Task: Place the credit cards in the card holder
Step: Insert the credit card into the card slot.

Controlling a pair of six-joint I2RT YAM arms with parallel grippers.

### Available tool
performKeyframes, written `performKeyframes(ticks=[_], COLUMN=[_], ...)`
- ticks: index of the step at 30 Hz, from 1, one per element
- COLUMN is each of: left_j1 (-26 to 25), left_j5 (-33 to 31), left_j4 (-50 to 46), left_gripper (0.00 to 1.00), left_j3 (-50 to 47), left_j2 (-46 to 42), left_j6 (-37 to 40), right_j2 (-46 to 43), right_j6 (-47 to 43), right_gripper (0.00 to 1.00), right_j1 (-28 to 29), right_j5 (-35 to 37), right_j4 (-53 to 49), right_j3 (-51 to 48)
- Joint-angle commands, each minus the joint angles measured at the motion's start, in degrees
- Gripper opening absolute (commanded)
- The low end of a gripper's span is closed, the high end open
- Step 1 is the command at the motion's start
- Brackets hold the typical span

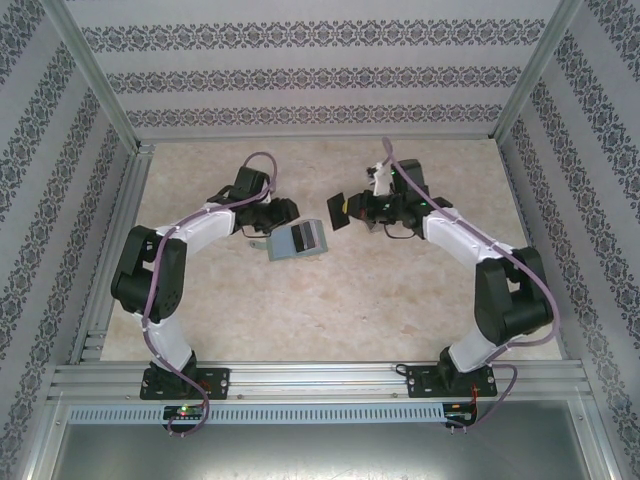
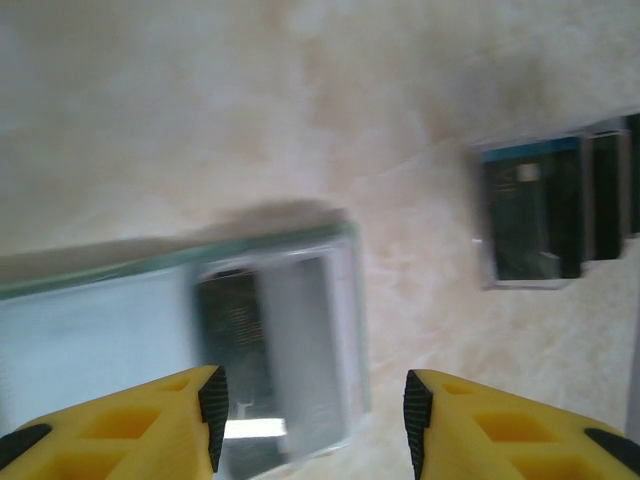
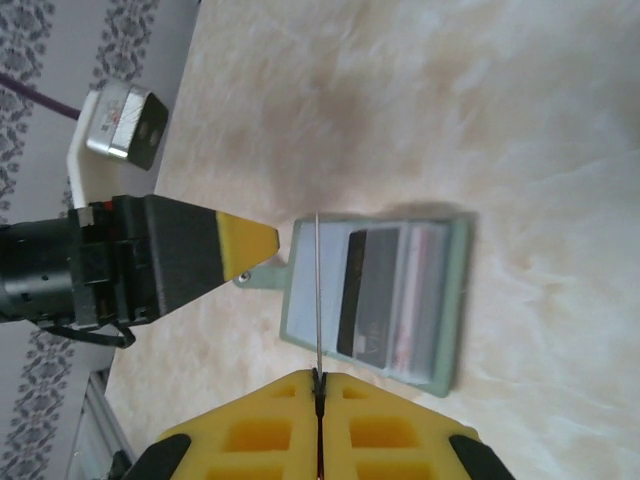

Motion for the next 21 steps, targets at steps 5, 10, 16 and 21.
performKeyframes(ticks=[5,10,16,21], left_j1=[2.82,3.63,4.18,4.91], left_j5=[-2.46,-2.08,-3.81,-5.08], left_j4=[0.87,1.89,1.52,1.05], left_gripper=[0.51,0.50,0.48,0.44], left_j3=[-6.79,-8.91,-10.35,-11.35], left_j2=[-4.51,-3.31,-3.63,-4.23], left_j6=[2.57,2.49,3.30,3.97], right_j2=[7.49,11.50,13.08,14.41], right_j6=[6.94,7.18,6.68,5.52], right_gripper=[0.09,0.09,0.09,0.09], right_j1=[4.44,5.27,7.05,9.54], right_j5=[-2.44,-2.33,-2.07,-0.27], right_j4=[13.29,13.56,12.78,11.24], right_j3=[-2.59,-1.19,0.52,2.57])
